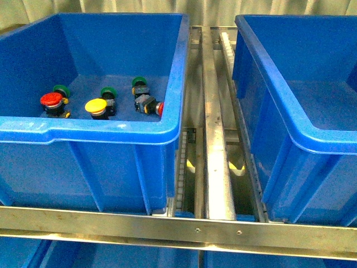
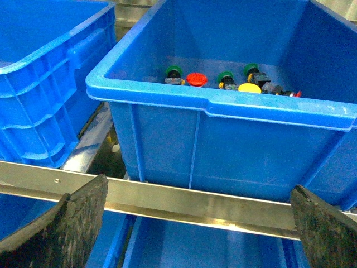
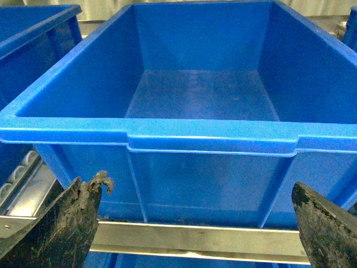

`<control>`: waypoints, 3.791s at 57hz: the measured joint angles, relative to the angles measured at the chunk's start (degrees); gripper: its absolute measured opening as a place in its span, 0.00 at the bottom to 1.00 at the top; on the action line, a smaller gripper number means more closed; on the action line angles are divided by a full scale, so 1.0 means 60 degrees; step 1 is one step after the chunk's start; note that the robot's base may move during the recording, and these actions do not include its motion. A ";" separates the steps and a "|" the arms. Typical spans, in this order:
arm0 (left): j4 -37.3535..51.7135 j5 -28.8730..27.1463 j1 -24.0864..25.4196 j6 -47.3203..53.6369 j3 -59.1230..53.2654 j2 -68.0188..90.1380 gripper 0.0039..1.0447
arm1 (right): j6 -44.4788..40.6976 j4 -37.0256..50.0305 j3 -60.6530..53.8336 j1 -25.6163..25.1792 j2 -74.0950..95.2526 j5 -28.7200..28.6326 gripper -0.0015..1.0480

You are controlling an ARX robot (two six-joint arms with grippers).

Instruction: Pick red and yellow buttons and place in box

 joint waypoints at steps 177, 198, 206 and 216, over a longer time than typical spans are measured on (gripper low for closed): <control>0.1082 -0.1348 -0.1767 -0.0874 1.1806 1.6702 0.93 | 0.0000 0.0000 0.0000 0.0000 -0.0004 0.0000 0.94; 0.0229 -0.1905 -0.2324 -0.1184 1.2921 1.7988 0.93 | -0.0004 0.0000 0.0000 0.0000 -0.0004 0.0000 0.94; 0.0120 -0.2113 -0.2390 -0.1177 1.3231 1.8374 0.93 | 0.0000 0.0000 0.0000 0.0000 -0.0004 0.0000 0.94; -0.0066 -0.2229 -0.2390 -0.1184 1.3606 1.8801 0.93 | -0.0004 0.0000 0.0000 0.0000 -0.0004 0.0000 0.94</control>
